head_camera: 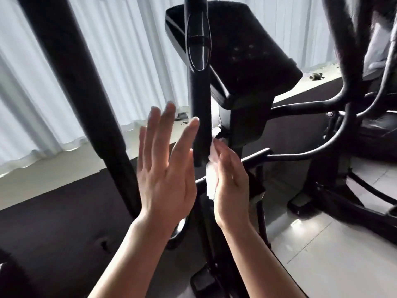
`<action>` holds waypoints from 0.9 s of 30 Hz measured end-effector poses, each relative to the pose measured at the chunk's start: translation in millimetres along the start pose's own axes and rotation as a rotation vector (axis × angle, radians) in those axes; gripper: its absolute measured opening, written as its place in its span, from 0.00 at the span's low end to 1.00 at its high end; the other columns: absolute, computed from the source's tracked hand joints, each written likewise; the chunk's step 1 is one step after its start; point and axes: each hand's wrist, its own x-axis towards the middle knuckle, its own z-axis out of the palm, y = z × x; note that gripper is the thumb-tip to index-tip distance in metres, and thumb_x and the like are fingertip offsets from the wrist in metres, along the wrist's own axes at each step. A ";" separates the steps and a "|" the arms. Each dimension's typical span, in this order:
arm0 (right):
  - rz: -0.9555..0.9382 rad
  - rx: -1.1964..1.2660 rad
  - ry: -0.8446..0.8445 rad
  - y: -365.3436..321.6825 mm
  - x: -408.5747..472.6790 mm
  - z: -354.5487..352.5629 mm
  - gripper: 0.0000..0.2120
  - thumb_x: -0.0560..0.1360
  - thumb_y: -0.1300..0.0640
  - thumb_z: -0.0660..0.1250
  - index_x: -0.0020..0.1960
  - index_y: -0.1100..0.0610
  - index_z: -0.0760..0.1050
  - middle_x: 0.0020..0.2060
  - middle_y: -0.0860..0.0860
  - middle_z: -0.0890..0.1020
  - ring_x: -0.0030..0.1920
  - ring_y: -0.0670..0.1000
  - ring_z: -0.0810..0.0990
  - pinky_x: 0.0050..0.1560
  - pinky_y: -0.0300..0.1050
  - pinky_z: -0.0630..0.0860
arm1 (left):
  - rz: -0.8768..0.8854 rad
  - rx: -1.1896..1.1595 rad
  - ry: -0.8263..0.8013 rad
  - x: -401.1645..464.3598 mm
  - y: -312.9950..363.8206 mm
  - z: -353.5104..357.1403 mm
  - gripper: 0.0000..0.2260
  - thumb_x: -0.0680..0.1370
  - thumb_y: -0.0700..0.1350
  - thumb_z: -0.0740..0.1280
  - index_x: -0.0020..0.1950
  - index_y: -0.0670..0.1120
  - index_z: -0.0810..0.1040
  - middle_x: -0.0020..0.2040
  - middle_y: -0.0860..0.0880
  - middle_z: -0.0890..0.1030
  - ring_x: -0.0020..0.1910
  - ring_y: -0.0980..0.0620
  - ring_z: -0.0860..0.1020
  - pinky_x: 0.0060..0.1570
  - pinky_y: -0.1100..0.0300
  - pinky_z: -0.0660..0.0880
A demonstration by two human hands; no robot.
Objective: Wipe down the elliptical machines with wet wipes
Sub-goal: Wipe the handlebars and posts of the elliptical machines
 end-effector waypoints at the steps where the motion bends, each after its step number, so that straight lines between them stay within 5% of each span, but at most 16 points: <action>1: 0.035 -0.015 -0.007 2.8 1.7 -1.8 0.18 0.80 0.58 0.58 0.68 0.63 0.72 0.63 0.54 0.80 0.67 0.49 0.75 0.66 0.42 0.72 | -0.001 -0.094 -0.030 3.7 5.7 8.9 0.18 0.81 0.36 0.58 0.71 0.43 0.66 0.75 0.38 0.61 0.78 0.41 0.55 0.77 0.53 0.52; 4: 0.093 -0.065 -0.139 17.8 3.1 -11.9 0.20 0.80 0.60 0.62 0.71 0.63 0.69 0.61 0.50 0.81 0.63 0.47 0.78 0.65 0.45 0.74 | -0.185 -0.323 -0.097 3.7 5.4 27.5 0.20 0.82 0.42 0.58 0.74 0.42 0.62 0.76 0.38 0.61 0.78 0.45 0.57 0.75 0.58 0.56; 7: 0.124 -0.100 -0.075 40.8 7.3 -33.9 0.21 0.79 0.50 0.64 0.65 0.63 0.76 0.40 0.42 0.81 0.39 0.38 0.79 0.41 0.32 0.74 | -0.334 -0.384 -0.123 4.9 -4.4 35.6 0.23 0.83 0.48 0.55 0.77 0.48 0.53 0.78 0.46 0.56 0.78 0.58 0.54 0.75 0.64 0.53; 9: 0.087 -0.210 -0.002 45.8 13.0 -48.2 0.22 0.77 0.45 0.62 0.63 0.59 0.78 0.47 0.45 0.84 0.49 0.42 0.82 0.50 0.38 0.76 | -0.299 -0.327 -0.158 7.1 -8.5 42.2 0.25 0.83 0.50 0.54 0.78 0.51 0.50 0.78 0.48 0.54 0.79 0.55 0.52 0.77 0.57 0.52; 13: -0.342 -0.640 0.258 57.3 53.5 -74.5 0.16 0.79 0.58 0.59 0.62 0.61 0.79 0.57 0.52 0.82 0.58 0.46 0.80 0.59 0.44 0.77 | -0.199 -0.259 -0.154 3.2 -9.0 55.6 0.23 0.85 0.52 0.49 0.78 0.44 0.51 0.77 0.48 0.57 0.79 0.43 0.55 0.76 0.41 0.55; 16: -0.615 -0.962 -0.045 94.1 93.7 -79.6 0.16 0.79 0.64 0.58 0.64 0.65 0.77 0.60 0.58 0.81 0.64 0.54 0.76 0.67 0.47 0.71 | -0.208 -0.248 -0.169 2.3 -10.5 55.6 0.23 0.85 0.53 0.48 0.77 0.44 0.50 0.78 0.50 0.56 0.79 0.43 0.54 0.76 0.41 0.53; 18: -0.522 -0.996 -0.194 118.0 103.7 -75.1 0.18 0.80 0.61 0.55 0.65 0.63 0.77 0.62 0.57 0.80 0.67 0.54 0.74 0.68 0.48 0.70 | -0.207 -0.234 -0.201 3.1 -14.3 52.9 0.24 0.85 0.55 0.47 0.77 0.45 0.49 0.79 0.49 0.54 0.79 0.42 0.53 0.76 0.40 0.53; 21: -0.350 -0.781 -0.201 129.9 95.6 -64.6 0.16 0.80 0.61 0.56 0.63 0.62 0.77 0.63 0.55 0.80 0.68 0.52 0.75 0.68 0.47 0.71 | -0.235 -0.248 -0.224 0.8 -14.4 50.4 0.23 0.84 0.58 0.46 0.78 0.53 0.48 0.80 0.62 0.50 0.79 0.43 0.53 0.75 0.37 0.54; 27: 0.000 -0.396 -0.145 91.6 61.1 -37.4 0.18 0.81 0.53 0.56 0.65 0.58 0.76 0.47 0.36 0.79 0.49 0.34 0.77 0.55 0.41 0.73 | -0.321 -0.276 -0.210 0.5 -6.0 51.9 0.25 0.83 0.61 0.45 0.78 0.52 0.47 0.75 0.73 0.49 0.79 0.58 0.50 0.77 0.54 0.50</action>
